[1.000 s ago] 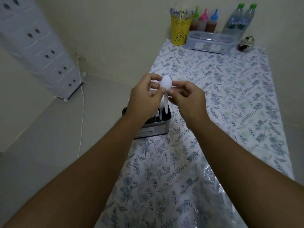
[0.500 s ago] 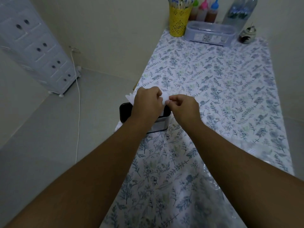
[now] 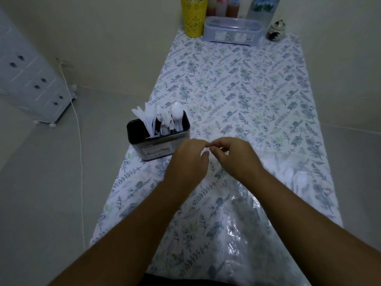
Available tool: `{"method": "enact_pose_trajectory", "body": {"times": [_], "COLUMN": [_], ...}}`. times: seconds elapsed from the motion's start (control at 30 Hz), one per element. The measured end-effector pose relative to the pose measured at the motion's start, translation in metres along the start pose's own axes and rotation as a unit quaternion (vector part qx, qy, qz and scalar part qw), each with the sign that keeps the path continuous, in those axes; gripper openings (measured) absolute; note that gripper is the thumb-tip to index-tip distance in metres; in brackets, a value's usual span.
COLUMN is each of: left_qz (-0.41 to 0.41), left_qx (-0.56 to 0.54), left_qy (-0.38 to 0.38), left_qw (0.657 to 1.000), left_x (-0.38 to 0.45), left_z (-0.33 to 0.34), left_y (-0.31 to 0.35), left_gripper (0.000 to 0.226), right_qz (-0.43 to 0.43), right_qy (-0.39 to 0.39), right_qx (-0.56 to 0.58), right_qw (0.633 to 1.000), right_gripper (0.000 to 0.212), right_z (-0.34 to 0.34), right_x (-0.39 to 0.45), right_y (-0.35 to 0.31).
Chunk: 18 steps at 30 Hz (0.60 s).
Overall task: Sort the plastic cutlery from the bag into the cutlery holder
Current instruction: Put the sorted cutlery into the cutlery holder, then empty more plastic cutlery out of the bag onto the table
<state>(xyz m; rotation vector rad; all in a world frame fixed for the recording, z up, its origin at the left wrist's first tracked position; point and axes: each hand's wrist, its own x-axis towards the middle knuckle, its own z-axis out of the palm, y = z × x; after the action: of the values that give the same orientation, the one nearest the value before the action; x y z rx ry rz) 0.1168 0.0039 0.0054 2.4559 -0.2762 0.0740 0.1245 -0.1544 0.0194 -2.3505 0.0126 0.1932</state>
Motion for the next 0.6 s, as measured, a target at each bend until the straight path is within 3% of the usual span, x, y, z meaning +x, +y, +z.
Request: {"method": "enact_pose_trajectory", "body": {"times": [0.1, 0.2, 0.4, 0.6], "left_qz": [0.019, 0.039, 0.238, 0.33], "left_qx": [-0.021, -0.028, 0.041, 0.144], "left_qy": [-0.05, -0.155, -0.304, -0.265], "left_qw": [0.998, 0.987, 0.922, 0.894], "left_x": [-0.044, -0.089, -0.149, -0.151], "left_z": [0.037, 0.075, 0.129, 0.13], "left_y": [0.009, 0.014, 0.013, -0.019], "left_gripper": [0.027, 0.039, 0.05, 0.049], "right_qz": [0.05, 0.083, 0.117, 0.099], "right_qy": [-0.018, -0.034, -0.055, -0.041], "right_qx": [-0.03, -0.051, -0.094, -0.145], "right_qw": [0.998, 0.995, 0.987, 0.984], "right_gripper": [0.019, 0.023, 0.02, 0.022], "right_z": [-0.004, -0.006, 0.0, 0.011], "right_x": [-0.045, -0.094, -0.176, -0.227], "right_y": [0.037, 0.075, 0.139, 0.174]}}
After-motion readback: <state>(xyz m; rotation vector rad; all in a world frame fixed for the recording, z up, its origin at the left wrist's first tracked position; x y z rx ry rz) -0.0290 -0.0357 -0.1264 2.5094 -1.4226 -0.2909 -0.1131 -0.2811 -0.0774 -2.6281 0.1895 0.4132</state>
